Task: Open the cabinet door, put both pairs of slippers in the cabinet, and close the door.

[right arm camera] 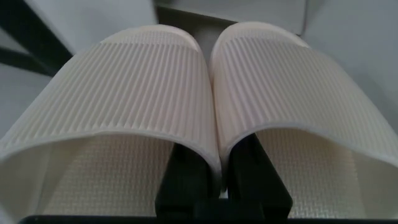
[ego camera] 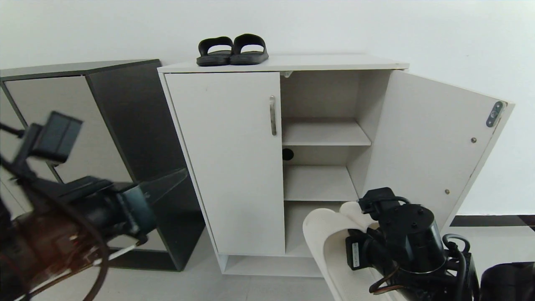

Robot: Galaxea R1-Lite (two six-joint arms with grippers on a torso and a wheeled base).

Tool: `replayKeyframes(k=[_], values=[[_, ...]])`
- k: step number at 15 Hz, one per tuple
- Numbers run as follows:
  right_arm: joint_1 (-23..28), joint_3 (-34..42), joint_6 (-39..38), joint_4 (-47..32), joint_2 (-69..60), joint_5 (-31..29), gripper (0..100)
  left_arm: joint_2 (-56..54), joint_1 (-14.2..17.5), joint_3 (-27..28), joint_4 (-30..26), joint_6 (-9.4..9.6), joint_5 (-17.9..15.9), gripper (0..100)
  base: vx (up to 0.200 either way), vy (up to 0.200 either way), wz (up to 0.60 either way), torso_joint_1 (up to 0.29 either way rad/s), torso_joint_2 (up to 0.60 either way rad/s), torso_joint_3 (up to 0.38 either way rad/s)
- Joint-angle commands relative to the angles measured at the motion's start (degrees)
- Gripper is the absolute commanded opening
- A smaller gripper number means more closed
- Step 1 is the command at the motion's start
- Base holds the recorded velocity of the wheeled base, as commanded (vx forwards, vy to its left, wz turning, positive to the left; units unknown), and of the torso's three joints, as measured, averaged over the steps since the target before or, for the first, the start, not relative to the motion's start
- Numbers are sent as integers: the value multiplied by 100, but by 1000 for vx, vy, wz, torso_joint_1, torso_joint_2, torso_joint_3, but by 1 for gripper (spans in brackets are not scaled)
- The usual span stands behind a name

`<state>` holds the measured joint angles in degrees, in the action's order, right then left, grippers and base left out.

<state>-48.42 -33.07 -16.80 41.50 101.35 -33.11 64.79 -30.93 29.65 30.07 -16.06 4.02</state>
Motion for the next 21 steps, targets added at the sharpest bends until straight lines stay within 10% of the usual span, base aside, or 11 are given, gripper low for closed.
replayKeyframes(k=[1, 5, 10, 18, 20, 21], values=[[307, 38, 1, -1, 60, -38, 0, -2085, 122, -1031, -880, 322, 784, 0, 0, 0, 0, 0, 0, 0], [597, 29, 19, -10, 60, -178, 0, -3755, 1045, -1849, -1337, 762, 1312, 0, 0, 0, 0, 0, 0, 0], [685, 3, 54, -19, 51, -512, 0, -5627, 2091, -2016, -3271, 1184, 1461, 0, 0, 0, 0, 0, 0, 0], [439, 73, 36, -10, 86, -627, 0, -5926, 2618, -2947, -2840, 1245, 1496, 0, 0, 0, 0, 0, 0, 0], [360, 73, 36, -10, 86, -635, 0, -5970, 4024, -2947, -2832, 1465, 1189, 0, 0, 0, 0, 0, 0, 0], [342, 73, 28, -10, 86, -635, 0, -5978, 4024, -2947, -2832, 1518, 679, 0, 0, 0, 0, 0, 0, 0]])
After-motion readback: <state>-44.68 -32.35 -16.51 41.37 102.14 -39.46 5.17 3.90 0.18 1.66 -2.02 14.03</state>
